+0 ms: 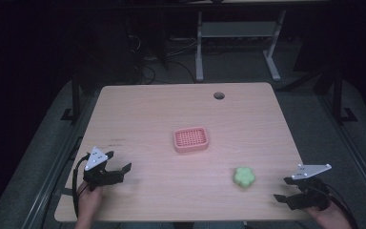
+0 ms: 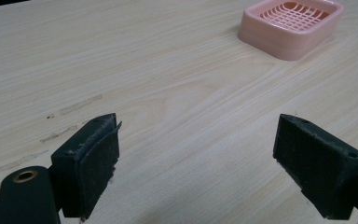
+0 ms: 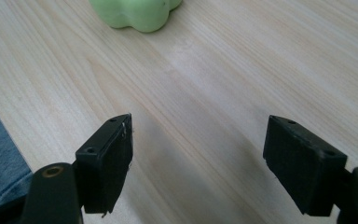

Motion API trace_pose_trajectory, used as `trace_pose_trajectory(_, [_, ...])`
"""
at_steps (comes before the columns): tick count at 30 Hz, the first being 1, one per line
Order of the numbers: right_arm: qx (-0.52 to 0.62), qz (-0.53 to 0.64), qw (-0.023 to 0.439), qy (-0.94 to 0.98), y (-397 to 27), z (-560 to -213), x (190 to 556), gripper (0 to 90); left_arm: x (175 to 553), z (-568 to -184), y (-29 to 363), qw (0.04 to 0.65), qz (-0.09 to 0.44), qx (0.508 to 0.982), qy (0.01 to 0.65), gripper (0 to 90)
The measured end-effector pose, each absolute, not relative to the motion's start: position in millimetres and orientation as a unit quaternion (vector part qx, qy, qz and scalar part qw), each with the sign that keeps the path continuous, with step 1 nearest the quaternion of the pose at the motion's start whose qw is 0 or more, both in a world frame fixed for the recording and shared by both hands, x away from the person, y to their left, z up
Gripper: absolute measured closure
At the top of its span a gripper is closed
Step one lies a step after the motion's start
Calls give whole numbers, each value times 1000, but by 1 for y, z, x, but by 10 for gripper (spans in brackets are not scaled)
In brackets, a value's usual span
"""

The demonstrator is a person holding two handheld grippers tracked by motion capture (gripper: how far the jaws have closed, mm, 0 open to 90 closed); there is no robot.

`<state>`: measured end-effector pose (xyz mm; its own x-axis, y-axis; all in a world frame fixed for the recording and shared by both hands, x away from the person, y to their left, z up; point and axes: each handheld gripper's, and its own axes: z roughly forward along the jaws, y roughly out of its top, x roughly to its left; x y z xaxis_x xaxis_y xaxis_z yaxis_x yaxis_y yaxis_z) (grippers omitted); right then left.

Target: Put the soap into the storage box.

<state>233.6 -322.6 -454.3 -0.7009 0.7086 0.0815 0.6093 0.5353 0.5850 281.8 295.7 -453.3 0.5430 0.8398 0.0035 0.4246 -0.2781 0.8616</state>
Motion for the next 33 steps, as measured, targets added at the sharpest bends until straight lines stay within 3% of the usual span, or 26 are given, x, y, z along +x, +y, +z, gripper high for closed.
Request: trace_pose_trajectory(33, [342,294,94,888,-295,-440,239,219,279,-450,303,427,253,768,405,141])
